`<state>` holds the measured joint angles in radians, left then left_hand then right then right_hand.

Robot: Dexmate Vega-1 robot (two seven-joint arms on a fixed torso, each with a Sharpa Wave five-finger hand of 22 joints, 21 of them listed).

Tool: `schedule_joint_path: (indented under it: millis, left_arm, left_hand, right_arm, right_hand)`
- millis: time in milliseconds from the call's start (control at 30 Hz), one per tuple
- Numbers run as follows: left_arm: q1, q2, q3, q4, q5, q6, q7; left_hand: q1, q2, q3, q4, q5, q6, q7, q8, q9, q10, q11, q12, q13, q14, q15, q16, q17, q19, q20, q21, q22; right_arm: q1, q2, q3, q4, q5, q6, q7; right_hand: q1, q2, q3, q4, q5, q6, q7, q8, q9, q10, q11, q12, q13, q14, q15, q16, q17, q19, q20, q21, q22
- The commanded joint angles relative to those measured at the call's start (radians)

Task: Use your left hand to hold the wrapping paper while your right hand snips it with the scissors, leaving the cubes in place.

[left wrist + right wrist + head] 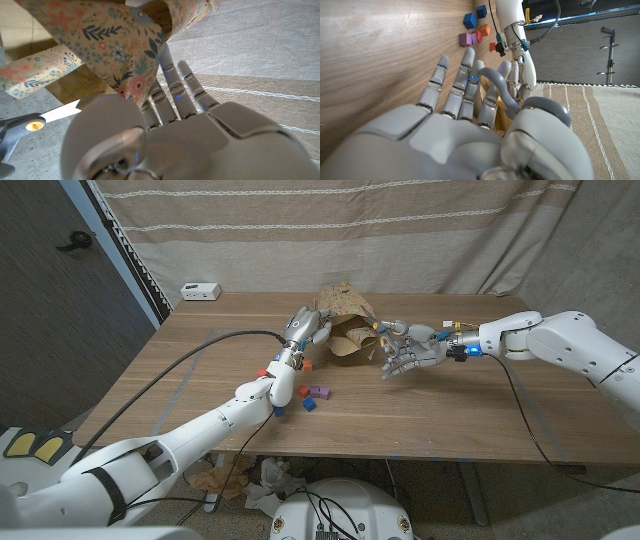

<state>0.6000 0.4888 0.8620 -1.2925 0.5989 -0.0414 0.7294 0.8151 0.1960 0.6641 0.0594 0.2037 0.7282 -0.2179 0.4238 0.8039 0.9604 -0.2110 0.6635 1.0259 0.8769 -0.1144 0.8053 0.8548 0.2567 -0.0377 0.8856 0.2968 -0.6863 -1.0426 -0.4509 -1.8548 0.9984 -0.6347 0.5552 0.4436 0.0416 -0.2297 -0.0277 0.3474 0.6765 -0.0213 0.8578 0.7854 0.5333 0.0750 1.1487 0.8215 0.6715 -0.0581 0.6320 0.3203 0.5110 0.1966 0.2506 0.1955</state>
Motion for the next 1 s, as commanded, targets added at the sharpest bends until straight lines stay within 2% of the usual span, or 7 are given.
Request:
schedule_joint_path:
  millis: [33,500,700,767,867,933,1000]
  left_arm:
    - [0.015,0.007,-0.007,-0.012,0.003,-0.008,-0.010]
    - [0.011,-0.002,-0.012,0.007,-0.006,-0.020,-0.010]
    - [0.008,-0.005,-0.010,0.015,-0.006,-0.026,-0.008]
    - [0.008,-0.005,-0.010,0.016,-0.006,-0.027,-0.008]
    - [0.008,-0.005,-0.010,0.018,-0.007,-0.028,-0.007]
    - [0.009,-0.005,-0.010,0.018,-0.009,-0.029,-0.008]
    - [0.009,-0.005,-0.010,0.019,-0.007,-0.029,-0.005]
  left_hand:
    - [0.007,0.003,0.003,0.007,0.004,0.000,-0.003,-0.005,0.004,0.005,-0.004,-0.002,0.007,-0.006,-0.112,-0.001,0.000,-0.008,-0.034,0.006,0.000]
    - [0.008,0.002,0.003,0.008,0.004,0.001,-0.003,-0.003,0.010,0.004,-0.004,-0.005,0.009,-0.006,-0.112,0.000,0.001,-0.010,-0.036,0.011,-0.005]
    - [0.009,0.002,0.002,0.009,0.005,0.000,-0.003,-0.003,0.012,0.006,-0.004,-0.007,0.009,-0.006,-0.112,-0.001,0.001,-0.012,-0.034,0.015,-0.008]
    - [0.009,0.002,0.002,0.009,0.005,0.000,-0.003,-0.003,0.012,0.006,-0.004,-0.007,0.009,-0.007,-0.112,-0.001,0.001,-0.012,-0.035,0.015,-0.008]
    - [0.009,0.002,0.002,0.009,0.005,-0.001,-0.003,-0.005,0.011,0.004,-0.004,-0.010,0.008,-0.006,-0.112,-0.001,0.001,-0.012,-0.037,0.016,-0.009]
    - [0.009,0.002,0.002,0.010,0.005,0.001,-0.003,-0.003,0.013,0.006,-0.005,-0.009,0.010,-0.006,-0.112,-0.001,0.001,-0.013,-0.036,0.017,-0.010]
    - [0.009,0.002,0.002,0.010,0.005,0.000,-0.003,-0.004,0.012,0.006,-0.004,-0.009,0.010,-0.006,-0.112,-0.001,0.001,-0.013,-0.037,0.017,-0.011]
  right_arm:
    - [0.016,0.010,-0.002,0.011,-0.008,-0.001,-0.005]
    - [0.039,0.026,-0.024,0.026,-0.025,-0.012,0.011]
    - [0.032,0.030,-0.017,0.022,-0.017,-0.019,-0.014]
    - [0.032,0.030,-0.016,0.019,-0.018,-0.020,-0.022]
    - [0.029,0.032,-0.011,0.013,-0.010,-0.032,-0.046]
    - [0.025,0.035,-0.004,0.010,0.002,-0.043,-0.069]
    - [0.023,0.037,-0.001,0.008,0.006,-0.052,-0.087]
  right_hand:
    - [-0.001,0.009,-0.001,-0.006,-0.001,-0.168,0.181,-0.001,0.003,-0.005,-0.001,0.032,0.000,0.000,-0.049,-0.001,0.001,0.009,0.003,-0.001,0.000]
    - [0.007,0.015,0.003,-0.011,-0.001,-0.158,0.174,-0.003,0.003,-0.003,-0.002,0.036,-0.005,0.004,-0.051,0.000,0.001,0.011,0.003,-0.005,0.000]
    - [0.071,0.052,0.037,-0.040,0.006,-0.133,0.163,0.006,0.007,0.015,-0.012,0.046,-0.013,0.019,-0.068,0.006,0.000,0.015,-0.002,-0.008,0.000]
    - [0.114,0.088,0.066,-0.056,0.008,-0.116,0.161,0.011,0.006,0.032,-0.021,0.055,-0.019,0.029,-0.074,0.013,0.001,0.021,-0.010,-0.008,0.001]
    - [0.225,0.143,0.142,-0.099,0.005,-0.033,0.132,0.036,-0.007,0.123,-0.049,0.067,-0.071,0.080,-0.106,0.045,0.010,0.037,-0.033,-0.005,0.002]
    - [0.252,0.157,0.179,-0.095,-0.005,0.021,0.120,0.053,-0.015,0.158,-0.066,0.076,-0.086,0.104,-0.120,0.062,0.017,0.047,-0.046,-0.003,0.003]
    - [0.300,0.175,0.250,-0.086,-0.013,0.052,0.113,0.066,-0.017,0.202,-0.079,0.086,-0.105,0.143,-0.132,0.084,0.027,0.057,-0.064,0.001,0.005]
